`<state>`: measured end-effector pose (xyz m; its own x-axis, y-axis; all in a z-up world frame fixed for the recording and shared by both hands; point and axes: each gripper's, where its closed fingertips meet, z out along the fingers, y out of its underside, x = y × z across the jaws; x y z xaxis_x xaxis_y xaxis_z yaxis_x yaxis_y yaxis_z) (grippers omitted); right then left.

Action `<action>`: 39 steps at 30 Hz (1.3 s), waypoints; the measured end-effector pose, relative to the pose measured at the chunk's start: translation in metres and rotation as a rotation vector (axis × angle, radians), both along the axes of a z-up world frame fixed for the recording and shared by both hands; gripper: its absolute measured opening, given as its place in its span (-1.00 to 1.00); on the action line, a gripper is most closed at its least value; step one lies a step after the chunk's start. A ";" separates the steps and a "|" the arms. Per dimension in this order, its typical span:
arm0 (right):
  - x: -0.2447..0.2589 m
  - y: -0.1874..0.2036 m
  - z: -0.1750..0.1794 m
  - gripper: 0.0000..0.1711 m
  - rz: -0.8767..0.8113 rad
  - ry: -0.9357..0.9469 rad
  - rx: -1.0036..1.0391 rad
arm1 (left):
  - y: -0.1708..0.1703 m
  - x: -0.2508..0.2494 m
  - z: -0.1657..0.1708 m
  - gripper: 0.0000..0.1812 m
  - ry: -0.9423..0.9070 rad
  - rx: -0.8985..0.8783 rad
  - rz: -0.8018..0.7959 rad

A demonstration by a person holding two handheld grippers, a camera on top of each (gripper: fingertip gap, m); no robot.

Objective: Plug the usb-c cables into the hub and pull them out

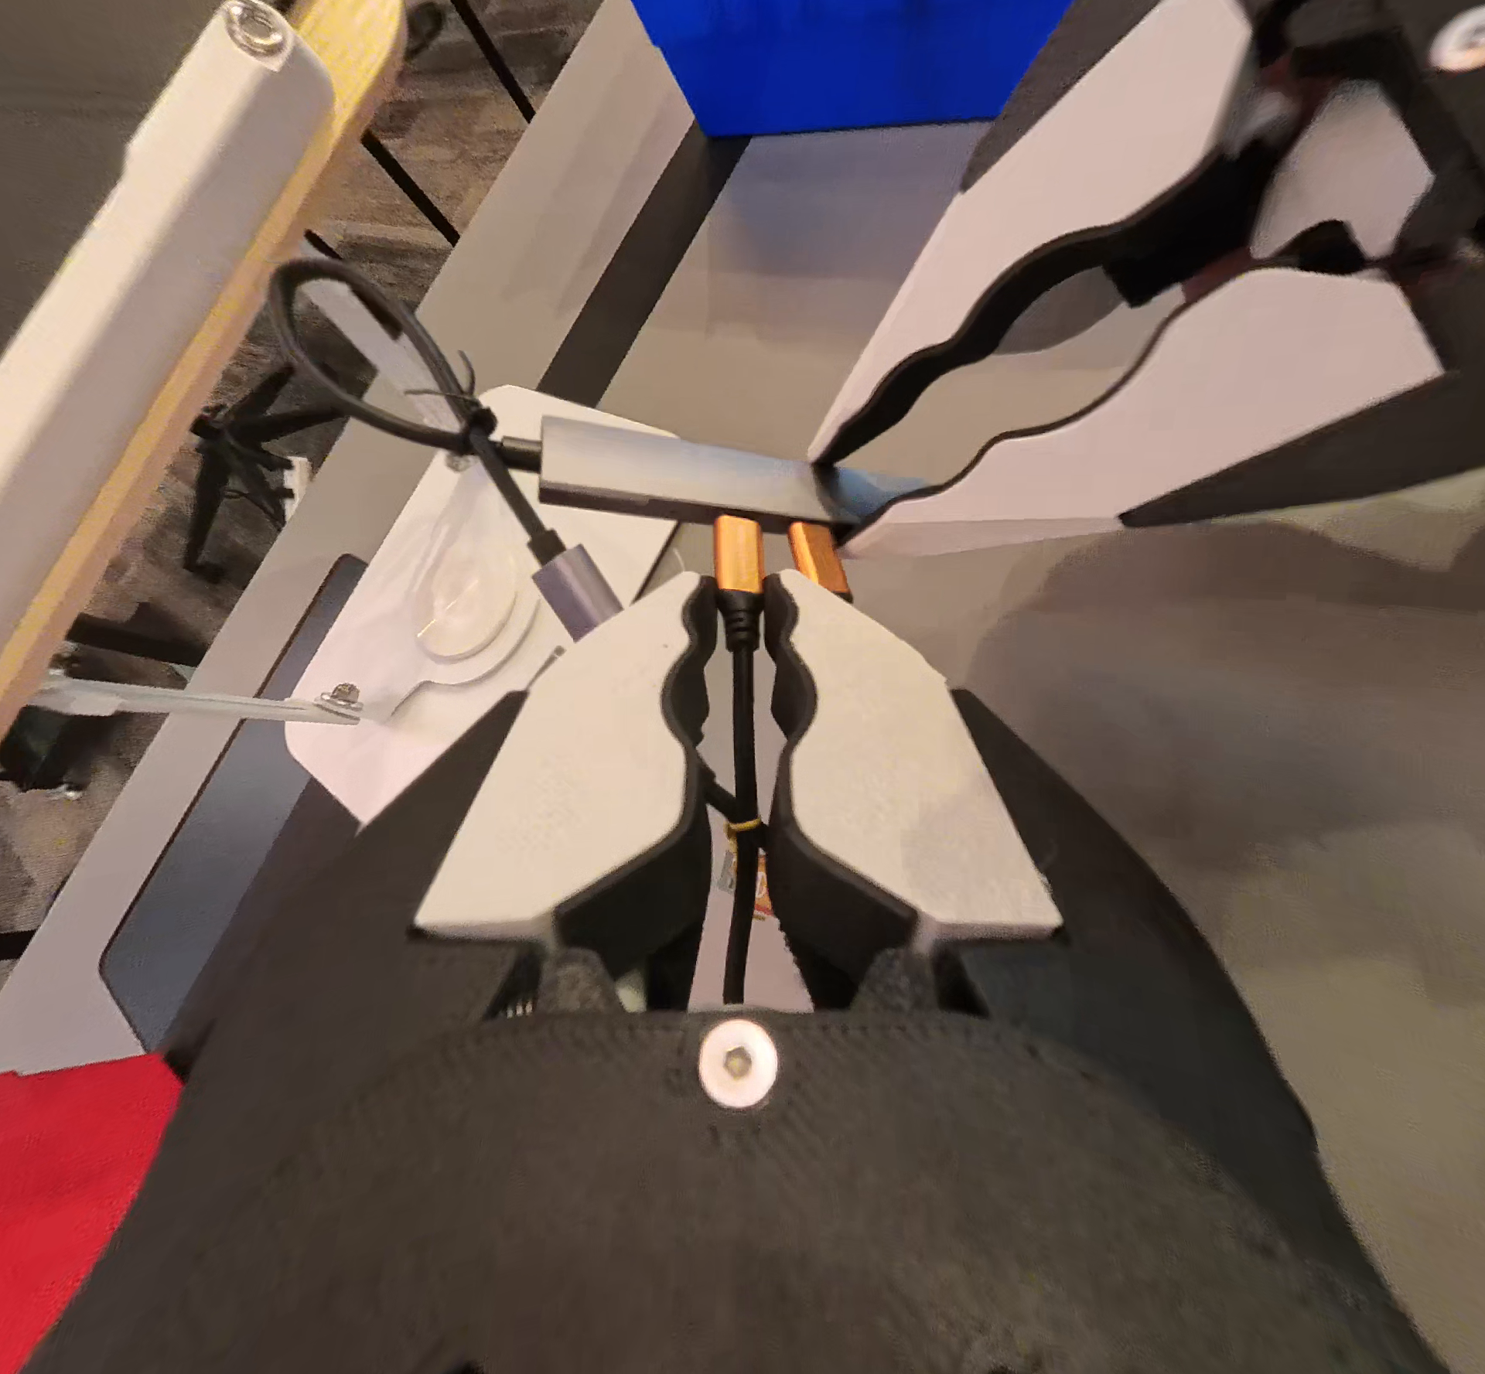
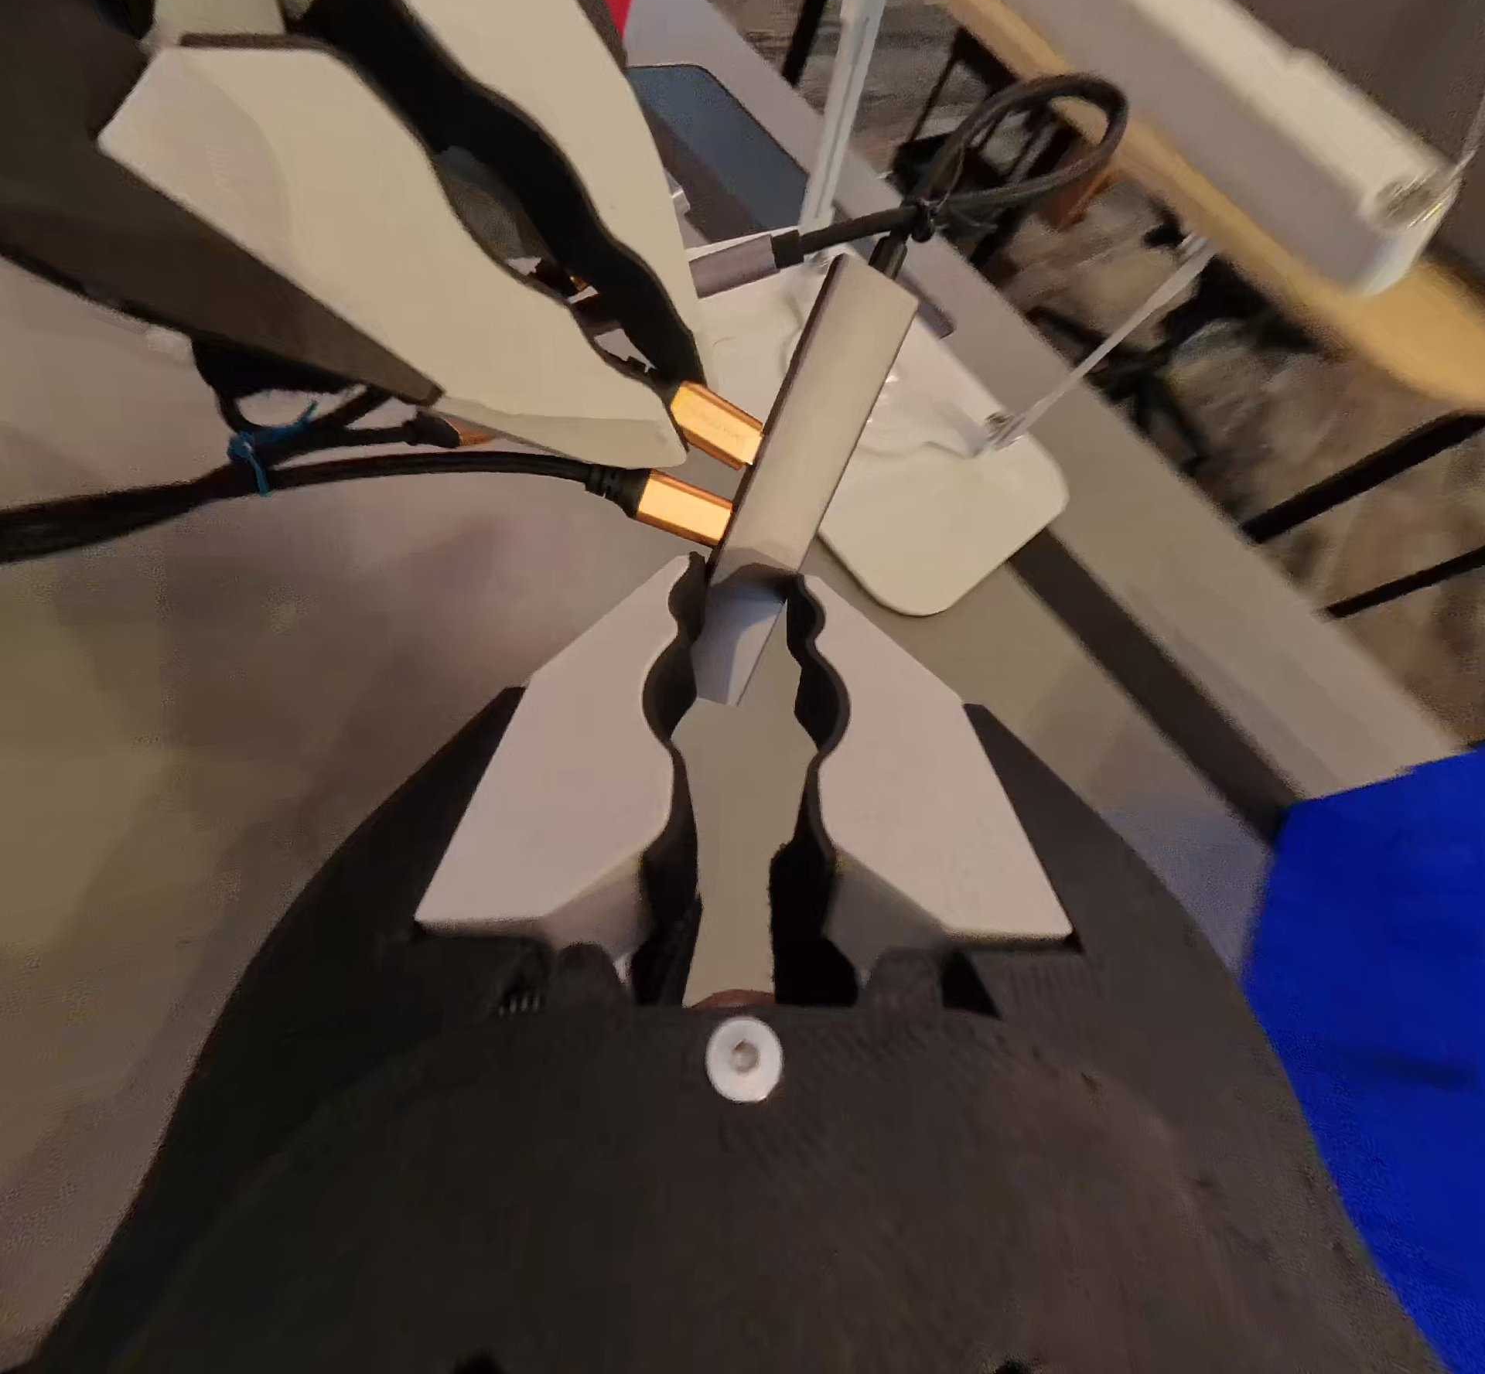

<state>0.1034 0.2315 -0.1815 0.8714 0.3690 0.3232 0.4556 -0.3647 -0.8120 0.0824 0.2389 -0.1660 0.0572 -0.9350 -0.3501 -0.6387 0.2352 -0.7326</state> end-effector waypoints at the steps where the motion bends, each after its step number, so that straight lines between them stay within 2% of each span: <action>1: -0.002 -0.001 -0.007 -0.80 0.015 0.076 -0.049 | -0.003 0.000 -0.004 -0.88 0.018 -0.011 -0.014; 3: -0.004 -0.001 -0.016 -0.80 0.032 0.152 -0.074 | -0.003 0.001 -0.010 -0.88 0.047 -0.015 -0.016; 6: -0.006 0.000 -0.029 -0.81 0.034 0.142 -0.127 | -0.002 -0.001 -0.023 -0.88 0.097 -0.008 -0.018; 9: -0.008 0.000 -0.037 -0.81 0.041 0.217 -0.169 | -0.001 -0.002 -0.031 -0.88 0.116 -0.020 -0.019; 13: -0.010 -0.002 -0.056 -0.81 0.043 0.202 -0.247 | -0.001 -0.003 -0.047 -0.87 0.163 -0.020 -0.027; 17: -0.011 -0.001 -0.057 -0.81 0.047 0.242 -0.257 | 0.000 -0.002 -0.048 -0.87 0.143 -0.042 -0.020; 25: -0.012 -0.001 -0.058 -0.81 0.053 0.129 -0.266 | 0.002 -0.003 -0.048 -0.87 0.169 0.008 -0.010; 30: -0.013 -0.002 -0.057 -0.81 0.057 0.145 -0.280 | 0.001 -0.003 -0.047 -0.87 0.162 0.015 -0.021; 39: -0.012 -0.003 -0.060 -0.80 0.051 0.198 -0.289 | 0.003 -0.007 -0.053 -0.87 0.129 -0.157 -0.039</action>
<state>0.0909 0.2286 -0.2420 0.8846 0.4656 0.0252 0.3232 -0.5733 -0.7529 0.0759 0.2415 -0.2192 -0.0161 -0.9792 -0.2022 -0.7225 0.1512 -0.6747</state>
